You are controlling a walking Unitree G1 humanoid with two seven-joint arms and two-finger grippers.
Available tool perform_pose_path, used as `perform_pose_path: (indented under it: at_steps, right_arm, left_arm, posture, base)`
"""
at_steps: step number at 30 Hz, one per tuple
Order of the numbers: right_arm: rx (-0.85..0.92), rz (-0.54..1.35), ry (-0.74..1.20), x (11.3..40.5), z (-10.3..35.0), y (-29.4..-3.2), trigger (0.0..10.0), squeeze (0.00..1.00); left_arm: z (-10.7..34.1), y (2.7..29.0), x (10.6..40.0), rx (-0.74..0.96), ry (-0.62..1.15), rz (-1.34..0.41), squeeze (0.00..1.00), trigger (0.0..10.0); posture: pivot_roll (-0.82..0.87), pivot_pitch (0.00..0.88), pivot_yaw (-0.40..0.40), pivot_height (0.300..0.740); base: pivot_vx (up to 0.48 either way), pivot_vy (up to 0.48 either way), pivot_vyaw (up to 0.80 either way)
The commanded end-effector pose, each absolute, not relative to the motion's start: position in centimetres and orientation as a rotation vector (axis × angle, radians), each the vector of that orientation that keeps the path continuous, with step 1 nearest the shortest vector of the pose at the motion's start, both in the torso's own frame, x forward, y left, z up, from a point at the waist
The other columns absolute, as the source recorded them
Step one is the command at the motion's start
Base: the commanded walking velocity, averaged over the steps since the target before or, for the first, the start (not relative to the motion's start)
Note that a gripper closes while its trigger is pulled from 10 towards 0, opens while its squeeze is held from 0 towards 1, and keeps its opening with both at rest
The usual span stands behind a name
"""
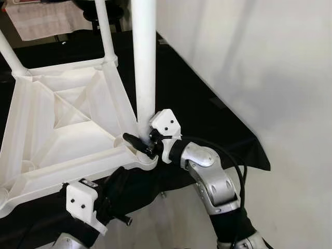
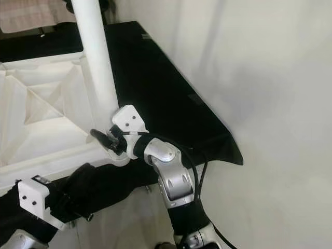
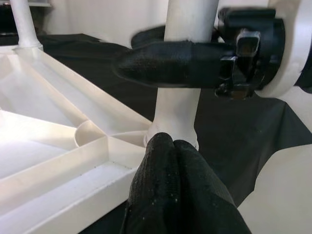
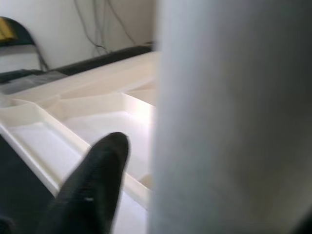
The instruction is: Building children table
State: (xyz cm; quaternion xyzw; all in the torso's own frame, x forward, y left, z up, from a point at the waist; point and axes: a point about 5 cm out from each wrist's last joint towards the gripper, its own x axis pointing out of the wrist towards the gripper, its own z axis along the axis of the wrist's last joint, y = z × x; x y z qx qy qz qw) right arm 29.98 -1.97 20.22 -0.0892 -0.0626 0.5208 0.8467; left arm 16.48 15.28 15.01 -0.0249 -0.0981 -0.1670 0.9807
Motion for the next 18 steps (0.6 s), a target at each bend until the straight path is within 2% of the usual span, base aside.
perform_pose_path:
  at_steps: [1, 3, 4, 8, 9, 15, 16, 18]
  right_arm:
    - [-0.195, 1.338, -0.171, 29.8, 20.7, -1.4, 10.0, 1.00]
    - [-0.195, 1.338, -0.171, 29.8, 20.7, -1.4, 10.0, 1.00]
    - [-0.207, 1.469, -0.169, 30.1, 20.8, -1.6, 10.0, 1.00]
    - [-0.217, 1.619, -0.144, 30.6, 20.8, -2.1, 10.0, 1.00]
    - [-0.223, 1.652, -0.121, 31.1, 20.8, -2.3, 10.0, 0.00]
    - [-0.245, 1.700, -0.044, 33.0, 20.9, -2.3, 10.0, 0.00]
    - [-0.250, 1.729, -0.017, 33.5, 21.0, -2.3, 0.0, 0.00]
    - [-0.250, 1.729, -0.017, 33.5, 21.0, -2.3, 0.0, 0.00]
  left_arm:
    - [14.4, 15.2, 16.3, -0.055, -0.162, -0.346, 0.00, 10.0]
    - [14.4, 15.2, 16.3, -0.055, -0.162, -0.346, 0.00, 10.0]
    - [14.4, 15.1, 16.3, -0.057, -0.162, -0.347, 0.00, 10.0]
    - [14.5, 15.0, 16.2, -0.059, -0.164, -0.348, 0.00, 10.0]
    - [14.5, 15.0, 16.2, -0.059, -0.164, -0.347, 0.00, 10.0]
    - [14.6, 14.8, 15.9, -0.062, -0.162, -0.347, 0.00, 10.0]
    - [14.6, 14.8, 15.8, -0.062, -0.161, -0.348, 0.00, 10.0]
    - [14.6, 14.8, 15.8, -0.062, -0.161, -0.348, 0.00, 10.0]
  posture:
    - [-0.09, 0.145, -0.067, 0.740]
    - [-0.09, 0.145, -0.067, 0.740]
    - [-0.09, 0.146, -0.069, 0.740]
    - [-0.09, 0.149, -0.068, 0.740]
    - [-0.08, 0.150, -0.071, 0.740]
    - [-0.07, 0.161, -0.073, 0.740]
    - [-0.07, 0.162, -0.071, 0.740]
    - [-0.07, 0.162, -0.071, 0.740]
  base:
    - [0.000, 0.000, 0.00]
    - [0.000, 0.000, 0.00]
    - [0.000, 0.000, 0.00]
    - [0.000, 0.000, 0.00]
    - [0.000, 0.000, 0.00]
    - [0.000, 0.000, 0.00]
    - [0.000, 0.000, 0.00]
    - [0.000, 0.000, 0.00]
